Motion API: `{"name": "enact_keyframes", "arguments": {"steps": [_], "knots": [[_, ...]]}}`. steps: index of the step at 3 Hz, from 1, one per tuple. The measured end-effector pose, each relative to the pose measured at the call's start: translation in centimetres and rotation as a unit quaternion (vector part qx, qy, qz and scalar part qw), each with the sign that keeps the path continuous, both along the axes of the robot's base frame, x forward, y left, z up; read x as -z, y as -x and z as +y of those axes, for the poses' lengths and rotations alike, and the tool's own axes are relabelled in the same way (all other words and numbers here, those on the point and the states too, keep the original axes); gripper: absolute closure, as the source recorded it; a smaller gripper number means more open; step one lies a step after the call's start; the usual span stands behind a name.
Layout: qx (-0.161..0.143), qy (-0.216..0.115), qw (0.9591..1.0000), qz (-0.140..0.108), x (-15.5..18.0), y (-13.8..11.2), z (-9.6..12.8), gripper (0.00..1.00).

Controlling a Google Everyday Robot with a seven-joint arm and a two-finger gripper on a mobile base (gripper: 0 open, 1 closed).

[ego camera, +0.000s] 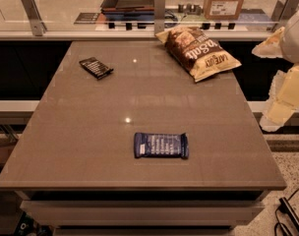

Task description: Pick rxbar blueberry

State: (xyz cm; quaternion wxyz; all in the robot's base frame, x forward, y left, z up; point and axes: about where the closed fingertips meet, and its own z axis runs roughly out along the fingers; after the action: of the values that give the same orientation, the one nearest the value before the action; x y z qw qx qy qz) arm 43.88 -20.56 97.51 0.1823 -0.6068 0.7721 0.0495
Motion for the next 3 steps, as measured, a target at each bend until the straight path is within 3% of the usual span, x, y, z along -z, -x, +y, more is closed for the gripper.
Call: {"name": "enact_keyframes", "arguments": {"steps": [2,3], "knots": [[0.002,-0.008,1.0,-0.006,0.02,-0.27,0.07,0.0],[0.002,-0.04,0.999,-0.022,0.44,-0.56,0.31,0.0]]}}
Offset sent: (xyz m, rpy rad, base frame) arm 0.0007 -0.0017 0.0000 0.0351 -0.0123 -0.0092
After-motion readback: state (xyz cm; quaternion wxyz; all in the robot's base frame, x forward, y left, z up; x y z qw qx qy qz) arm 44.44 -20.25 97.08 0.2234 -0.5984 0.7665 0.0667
